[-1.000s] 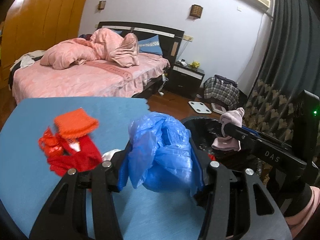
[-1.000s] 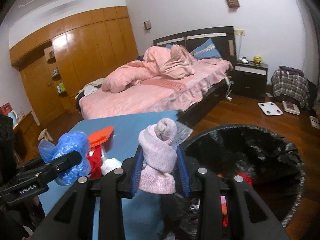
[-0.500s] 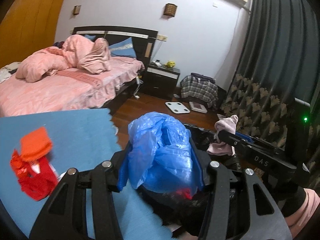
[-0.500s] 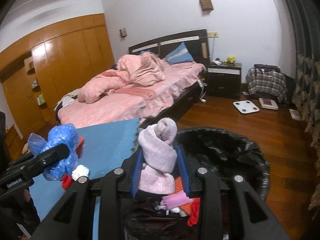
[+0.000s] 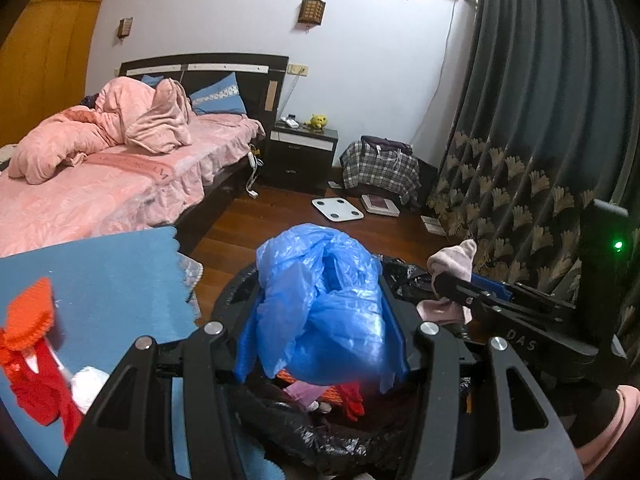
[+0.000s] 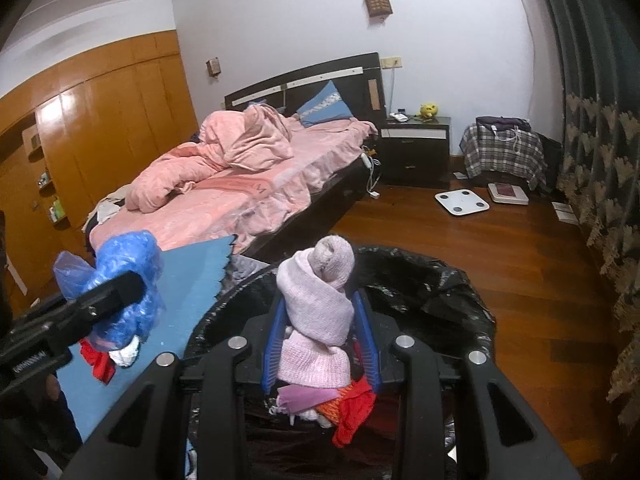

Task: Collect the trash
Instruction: 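Carry the pink sock and blue bag over the bin and open both tools, then move both tools back over the red gloves and white tissue ball, then grasp the white tissue ball with the right tool while the left tool grasps the red glove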

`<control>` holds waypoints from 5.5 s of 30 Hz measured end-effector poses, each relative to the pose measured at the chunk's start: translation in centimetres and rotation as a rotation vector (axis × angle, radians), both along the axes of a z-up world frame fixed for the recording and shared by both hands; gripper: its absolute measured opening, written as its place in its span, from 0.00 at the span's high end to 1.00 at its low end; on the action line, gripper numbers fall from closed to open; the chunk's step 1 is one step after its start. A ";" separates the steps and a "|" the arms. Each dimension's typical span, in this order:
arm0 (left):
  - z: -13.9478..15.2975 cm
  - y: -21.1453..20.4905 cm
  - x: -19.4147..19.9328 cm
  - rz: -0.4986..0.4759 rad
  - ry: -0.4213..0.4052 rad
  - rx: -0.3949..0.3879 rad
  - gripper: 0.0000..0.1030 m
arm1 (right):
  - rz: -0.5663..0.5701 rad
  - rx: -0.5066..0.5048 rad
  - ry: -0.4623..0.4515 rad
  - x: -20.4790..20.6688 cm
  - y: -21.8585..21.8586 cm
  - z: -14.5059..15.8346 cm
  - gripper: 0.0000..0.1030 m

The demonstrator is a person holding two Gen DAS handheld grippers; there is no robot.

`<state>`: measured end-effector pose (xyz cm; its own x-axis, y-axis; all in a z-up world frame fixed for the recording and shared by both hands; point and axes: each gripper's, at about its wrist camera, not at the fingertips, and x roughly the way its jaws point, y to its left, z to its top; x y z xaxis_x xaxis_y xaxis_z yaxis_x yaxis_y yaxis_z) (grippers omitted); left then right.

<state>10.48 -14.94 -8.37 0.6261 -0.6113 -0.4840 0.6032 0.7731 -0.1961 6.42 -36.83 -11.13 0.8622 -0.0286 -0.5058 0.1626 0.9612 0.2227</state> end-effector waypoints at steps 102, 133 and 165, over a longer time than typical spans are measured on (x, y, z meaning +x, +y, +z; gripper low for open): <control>-9.0 29.4 2.7 0.627 0.154 0.184 0.13 | 0.595 -0.010 0.274 12.3 30.1 -9.9 0.61; -10.8 25.0 5.2 0.452 0.248 0.188 0.88 | 0.473 -0.003 0.245 10.9 26.6 -9.6 0.61; -9.8 25.8 3.4 0.507 0.241 0.145 0.19 | 0.467 -0.003 0.211 9.6 24.9 -7.8 0.61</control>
<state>13.85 10.90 -18.12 0.6852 -0.1809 -0.7055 0.1019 0.9830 -0.1530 16.06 -11.91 -18.97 0.6623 0.3337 -0.6709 -0.2436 0.9426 0.2284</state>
